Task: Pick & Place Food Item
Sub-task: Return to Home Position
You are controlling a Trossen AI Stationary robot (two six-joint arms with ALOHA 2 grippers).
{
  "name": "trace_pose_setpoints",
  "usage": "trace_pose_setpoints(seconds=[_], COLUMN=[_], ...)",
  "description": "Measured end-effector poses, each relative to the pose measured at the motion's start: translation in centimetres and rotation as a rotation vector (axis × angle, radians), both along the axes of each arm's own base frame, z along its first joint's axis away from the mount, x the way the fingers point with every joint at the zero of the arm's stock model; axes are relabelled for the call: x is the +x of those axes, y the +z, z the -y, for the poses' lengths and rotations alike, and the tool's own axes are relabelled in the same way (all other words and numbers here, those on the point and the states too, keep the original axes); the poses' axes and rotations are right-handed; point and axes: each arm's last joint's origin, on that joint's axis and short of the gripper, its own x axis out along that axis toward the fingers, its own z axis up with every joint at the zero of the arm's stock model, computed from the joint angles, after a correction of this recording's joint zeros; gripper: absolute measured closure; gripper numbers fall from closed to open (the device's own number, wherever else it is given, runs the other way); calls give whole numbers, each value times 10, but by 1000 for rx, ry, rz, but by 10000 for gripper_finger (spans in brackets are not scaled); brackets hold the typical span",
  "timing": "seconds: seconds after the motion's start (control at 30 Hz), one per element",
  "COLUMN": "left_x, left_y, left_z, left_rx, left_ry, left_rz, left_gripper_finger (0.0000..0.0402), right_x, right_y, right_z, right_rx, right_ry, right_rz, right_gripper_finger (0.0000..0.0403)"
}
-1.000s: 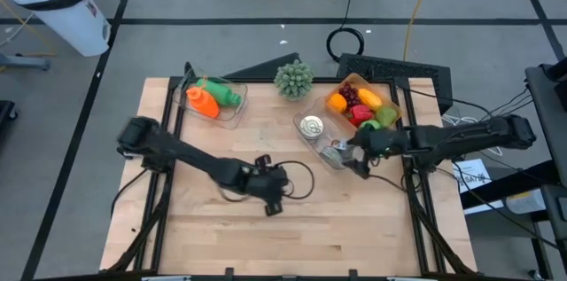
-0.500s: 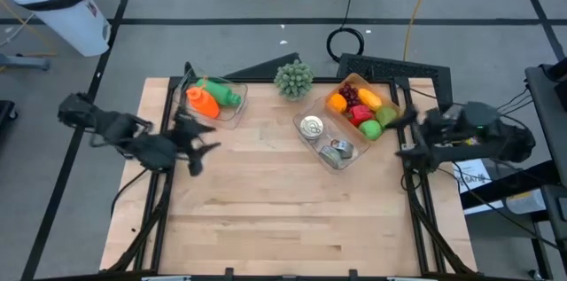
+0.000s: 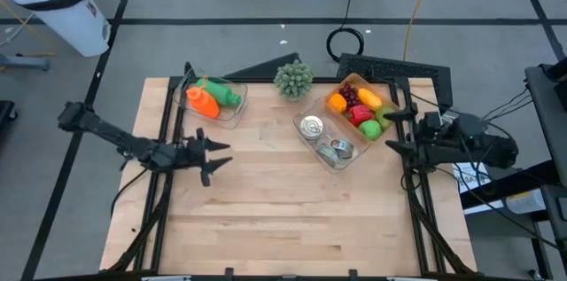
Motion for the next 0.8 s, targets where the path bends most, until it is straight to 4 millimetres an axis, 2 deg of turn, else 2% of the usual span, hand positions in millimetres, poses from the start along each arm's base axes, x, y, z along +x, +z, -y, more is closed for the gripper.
trace_pose_setpoints(seconds=[0.13,0.33,0.47,0.57,0.8], left_x=[-12,-31,-44,-43,-41], left_y=[-2,-1,-2,-5,-6], left_z=[-10,-23,-28,-28,-26], left_rx=[10,34,38,65,43], left_ry=[16,18,-9,-24,-71], left_rz=[44,-15,-3,-15,39], left_gripper_finger=[188,188,187,188,188], right_x=[0,-1,0,3,24], right_y=[1,-5,-8,-11,-44], right_z=[0,5,5,5,4], right_rx=[-22,-21,-55,-77,-102], right_ry=[-9,-176,-187,-190,-189], right_rz=[12,-61,-96,-88,-107], right_gripper_finger=[6,6,7,7,7])
